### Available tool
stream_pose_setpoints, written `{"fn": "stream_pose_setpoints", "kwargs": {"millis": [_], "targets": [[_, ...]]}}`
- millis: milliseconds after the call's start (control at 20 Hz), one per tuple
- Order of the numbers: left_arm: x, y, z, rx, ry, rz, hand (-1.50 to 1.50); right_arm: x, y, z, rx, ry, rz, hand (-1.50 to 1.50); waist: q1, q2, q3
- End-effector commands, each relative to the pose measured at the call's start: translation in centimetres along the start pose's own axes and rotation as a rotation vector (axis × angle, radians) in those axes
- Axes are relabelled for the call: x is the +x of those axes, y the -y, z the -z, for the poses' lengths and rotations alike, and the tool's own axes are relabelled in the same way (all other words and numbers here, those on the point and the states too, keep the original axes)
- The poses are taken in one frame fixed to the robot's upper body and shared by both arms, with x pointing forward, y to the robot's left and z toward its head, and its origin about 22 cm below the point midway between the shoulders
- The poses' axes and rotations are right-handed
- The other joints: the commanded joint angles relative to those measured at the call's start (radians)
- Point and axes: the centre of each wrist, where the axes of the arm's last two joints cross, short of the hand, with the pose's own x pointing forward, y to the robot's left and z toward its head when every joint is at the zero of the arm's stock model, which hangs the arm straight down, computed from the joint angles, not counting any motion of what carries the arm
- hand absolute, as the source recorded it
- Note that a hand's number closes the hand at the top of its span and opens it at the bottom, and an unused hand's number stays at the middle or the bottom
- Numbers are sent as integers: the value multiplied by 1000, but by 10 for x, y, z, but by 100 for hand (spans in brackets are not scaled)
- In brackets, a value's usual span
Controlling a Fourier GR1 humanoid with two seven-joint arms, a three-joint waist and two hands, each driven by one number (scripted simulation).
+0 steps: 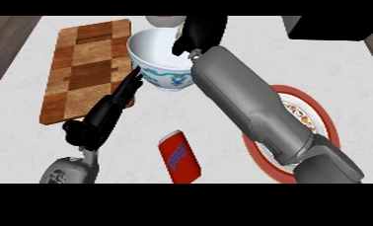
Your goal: Pick the cupcake from the plate and place it in the bowl
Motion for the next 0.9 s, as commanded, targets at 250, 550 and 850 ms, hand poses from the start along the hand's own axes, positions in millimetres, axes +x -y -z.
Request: {"fn": "stream_pose_setpoints", "kwargs": {"millis": [250,550,850], "targets": [[-7,4,-9,-2,-5,5,0,-33,-23,25,268,-73,227,-150,5,3,0],[-7,-6,12,11,-6,-1,0,-52,-21,42,105,-21,323,-150,-12,3,0],[-8,6,5,34,-19,-7,0,-60,2,53,-104,-151,560,-150,-28,-5,0]]}}
